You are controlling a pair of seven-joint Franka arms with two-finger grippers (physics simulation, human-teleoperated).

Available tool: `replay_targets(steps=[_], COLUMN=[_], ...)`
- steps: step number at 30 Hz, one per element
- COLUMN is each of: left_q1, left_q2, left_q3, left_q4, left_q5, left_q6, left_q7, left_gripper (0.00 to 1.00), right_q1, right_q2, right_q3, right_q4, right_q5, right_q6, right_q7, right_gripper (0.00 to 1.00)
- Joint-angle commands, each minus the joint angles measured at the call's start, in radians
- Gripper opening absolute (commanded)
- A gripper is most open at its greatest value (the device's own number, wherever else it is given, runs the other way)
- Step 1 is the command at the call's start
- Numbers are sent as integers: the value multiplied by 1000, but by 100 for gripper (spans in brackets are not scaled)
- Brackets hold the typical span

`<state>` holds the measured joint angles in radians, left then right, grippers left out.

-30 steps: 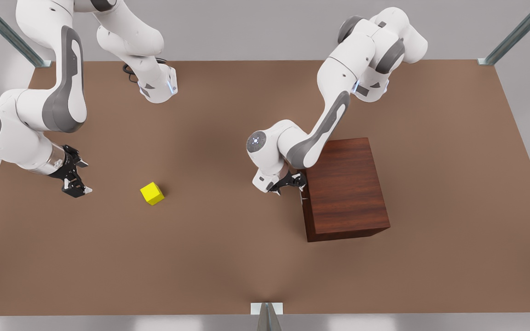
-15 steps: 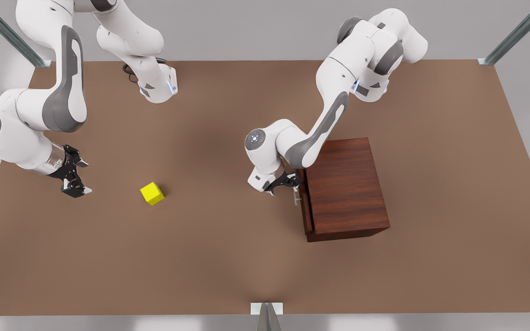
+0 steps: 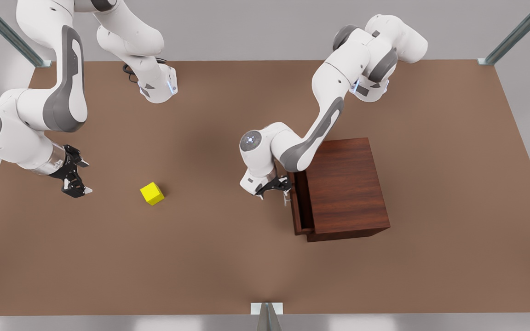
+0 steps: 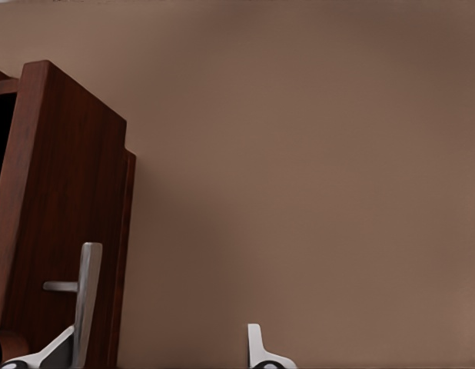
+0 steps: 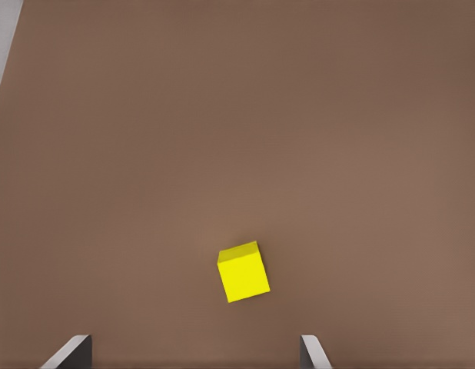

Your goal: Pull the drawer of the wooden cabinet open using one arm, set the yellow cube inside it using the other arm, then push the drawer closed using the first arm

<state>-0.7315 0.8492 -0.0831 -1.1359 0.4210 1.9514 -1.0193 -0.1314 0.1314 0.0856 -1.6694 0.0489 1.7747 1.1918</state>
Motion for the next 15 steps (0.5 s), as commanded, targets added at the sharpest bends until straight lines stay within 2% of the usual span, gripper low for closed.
replay_targets(steps=[1, 15], left_q1=[0, -2], left_q2=[-1, 60], left_q3=[-4, -23], left_q4=[5, 104], left_q5=[1, 1], left_q6=[0, 0], left_q7=[-28, -64], left_gripper=[100, 100], right_q1=[-2, -2], right_q2=[-1, 11], right_q3=[0, 0], right_q4=[0, 19], right_q5=[0, 0], right_q6=[0, -4], right_q7=[6, 6], right_gripper=[100, 100])
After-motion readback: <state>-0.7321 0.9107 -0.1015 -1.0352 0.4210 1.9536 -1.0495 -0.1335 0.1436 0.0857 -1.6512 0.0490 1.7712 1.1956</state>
